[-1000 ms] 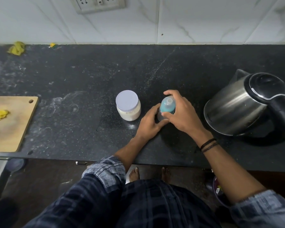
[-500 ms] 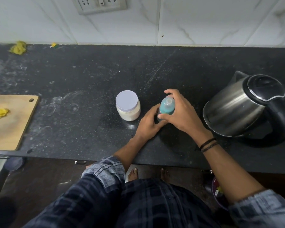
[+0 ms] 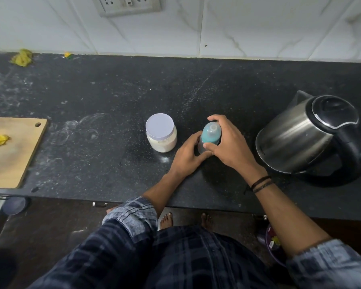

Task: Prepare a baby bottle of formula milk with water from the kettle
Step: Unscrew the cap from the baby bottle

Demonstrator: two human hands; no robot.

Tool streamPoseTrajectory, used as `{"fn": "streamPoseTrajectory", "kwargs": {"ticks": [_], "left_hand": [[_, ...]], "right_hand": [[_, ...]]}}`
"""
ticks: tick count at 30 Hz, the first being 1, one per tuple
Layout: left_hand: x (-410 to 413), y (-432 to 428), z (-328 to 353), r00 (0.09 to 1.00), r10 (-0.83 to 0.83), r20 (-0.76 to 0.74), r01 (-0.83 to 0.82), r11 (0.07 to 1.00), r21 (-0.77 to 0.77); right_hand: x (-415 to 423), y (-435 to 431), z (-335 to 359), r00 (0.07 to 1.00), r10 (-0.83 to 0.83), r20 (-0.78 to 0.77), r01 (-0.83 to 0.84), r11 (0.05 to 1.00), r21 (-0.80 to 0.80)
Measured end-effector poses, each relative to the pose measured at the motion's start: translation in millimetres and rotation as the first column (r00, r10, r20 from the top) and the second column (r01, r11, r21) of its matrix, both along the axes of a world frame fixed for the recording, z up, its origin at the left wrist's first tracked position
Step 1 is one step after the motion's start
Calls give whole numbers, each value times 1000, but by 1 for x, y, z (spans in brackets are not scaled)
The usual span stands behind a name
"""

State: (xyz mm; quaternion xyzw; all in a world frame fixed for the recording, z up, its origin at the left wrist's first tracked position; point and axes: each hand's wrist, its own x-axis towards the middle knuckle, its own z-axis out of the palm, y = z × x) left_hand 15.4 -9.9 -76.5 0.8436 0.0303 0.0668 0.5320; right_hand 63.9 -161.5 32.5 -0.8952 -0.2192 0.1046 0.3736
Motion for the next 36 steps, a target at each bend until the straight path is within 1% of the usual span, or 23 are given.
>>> {"fn": "streamPoseTrajectory", "kwargs": {"ticks": [4,8,14,19,22,24,27,30,32,36], "left_hand": [[0,0,-1,1000,9,-2,-9,1000,-2],[0,0,-1,1000,7,-7,-7,1000,1],[0,-1,-3,1000,11,-14,-11,1000,2],[0,0,-2,1000,0,-8,0,1000,8],[-1,0,-1,1000,-1,-8,1,1000,4],[-1,0,0,1000,-1,1,1,1000,3],[0,1,0,1000,-7,-4,7,1000,5],[0,0,-1,1000,-4,5,4,1000,8],[0,0,-1,1000,1,14,-1,1000,4],[0,1,-2,1000,-2,7,2,1000,1]], "right_hand": [[1,-1,-1,999,15,-30,-15,1000,24],[0,0,-3,1000,-20,-1,20,999,26],[1,0,-3,999,20,-31,-19,999,43],[2,0,-3,1000,15,-4,-15,999,28],[2,1,-1,999,37,-23,-35,998,56],[1,2,-1,1000,13,-20,-12,997,71],[3,1,0,1000,8,-27,-7,999,48],[3,1,1,999,35,-28,-33,997,70],[4,1,0,999,24,-22,-23,997,74],[6,1,1,998,42,-53,-39,998,50]]}}
